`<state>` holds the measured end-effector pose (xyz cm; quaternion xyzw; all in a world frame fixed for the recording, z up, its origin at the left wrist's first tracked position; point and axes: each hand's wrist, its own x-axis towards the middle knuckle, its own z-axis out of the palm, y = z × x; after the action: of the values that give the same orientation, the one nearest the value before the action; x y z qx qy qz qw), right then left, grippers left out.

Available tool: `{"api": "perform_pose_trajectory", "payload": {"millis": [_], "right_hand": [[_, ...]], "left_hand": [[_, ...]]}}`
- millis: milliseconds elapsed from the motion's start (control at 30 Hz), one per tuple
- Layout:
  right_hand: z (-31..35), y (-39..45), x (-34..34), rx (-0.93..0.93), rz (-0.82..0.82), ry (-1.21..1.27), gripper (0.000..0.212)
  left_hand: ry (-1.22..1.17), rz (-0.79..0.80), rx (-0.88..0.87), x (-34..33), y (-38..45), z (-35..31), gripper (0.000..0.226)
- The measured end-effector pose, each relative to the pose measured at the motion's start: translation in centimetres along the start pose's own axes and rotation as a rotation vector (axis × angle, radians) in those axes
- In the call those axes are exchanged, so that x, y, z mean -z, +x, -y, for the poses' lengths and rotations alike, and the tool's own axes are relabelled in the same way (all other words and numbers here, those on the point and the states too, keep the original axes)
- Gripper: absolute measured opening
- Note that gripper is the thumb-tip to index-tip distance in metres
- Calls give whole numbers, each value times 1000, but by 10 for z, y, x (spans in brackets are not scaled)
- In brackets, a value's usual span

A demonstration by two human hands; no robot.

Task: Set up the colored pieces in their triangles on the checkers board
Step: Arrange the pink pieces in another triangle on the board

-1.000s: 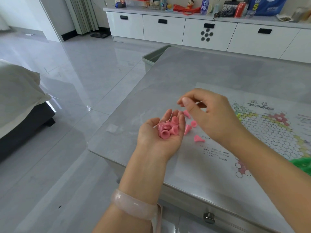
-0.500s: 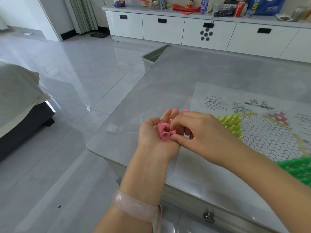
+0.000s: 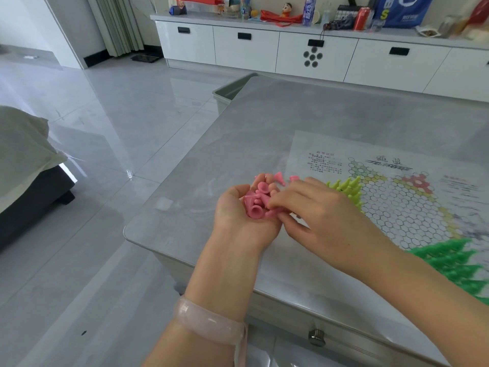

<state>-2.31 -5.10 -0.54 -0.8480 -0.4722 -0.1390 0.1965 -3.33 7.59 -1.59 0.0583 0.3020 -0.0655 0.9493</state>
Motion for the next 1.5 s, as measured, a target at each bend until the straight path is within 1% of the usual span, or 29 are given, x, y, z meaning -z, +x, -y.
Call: {"api": "perform_pose_trajectory", "payload": {"millis": [67, 167, 267, 333, 400, 467, 533, 600, 733, 867, 967, 1133, 1267, 1500], "right_hand": [[-3, -6, 14, -60, -44, 85, 9], [-17, -15, 48, -283, -149, 247, 8], [-63, -25, 86, -482, -282, 322, 8], [-106, -38, 106, -597, -322, 359, 8], [-145, -56, 119, -677, -315, 355, 7], [-175, -76, 125, -733, -253, 338, 23], [-195, -92, 126, -792, -187, 333, 28], [-207, -105, 123, -829, -162, 339, 27], [-222, -121, 116, -909, -246, 397, 17], [-228, -119, 106, -915, -136, 419, 13], [-234, -113, 96, -899, -115, 377, 12], [-250, -104, 81, -900, -144, 268, 8], [-255, -102, 67, -873, -116, 214, 5], [-262, -101, 56, -850, -126, 170, 7]], "left_hand": [[2, -1, 5, -2, 1, 6, 28], [11, -6, 7, -6, 1, 16, 30], [23, -2, 9, -9, 3, 25, 28], [50, 4, 6, -11, 4, 33, 26], [92, 12, -1, -13, 6, 41, 25], [126, 17, -9, -15, 7, 48, 24], [139, 25, -11, -17, 8, 54, 25], [146, 35, -13, -18, 10, 60, 27], [165, 101, -9, -22, 11, 71, 25], [162, 167, 19, -28, 15, 80, 27], [174, 199, 22, -31, 18, 87, 29], [186, 211, 21, -36, 23, 94, 29], [188, 204, 32, -39, 26, 99, 29], [156, 201, 41, -36, 24, 100, 25]]}}
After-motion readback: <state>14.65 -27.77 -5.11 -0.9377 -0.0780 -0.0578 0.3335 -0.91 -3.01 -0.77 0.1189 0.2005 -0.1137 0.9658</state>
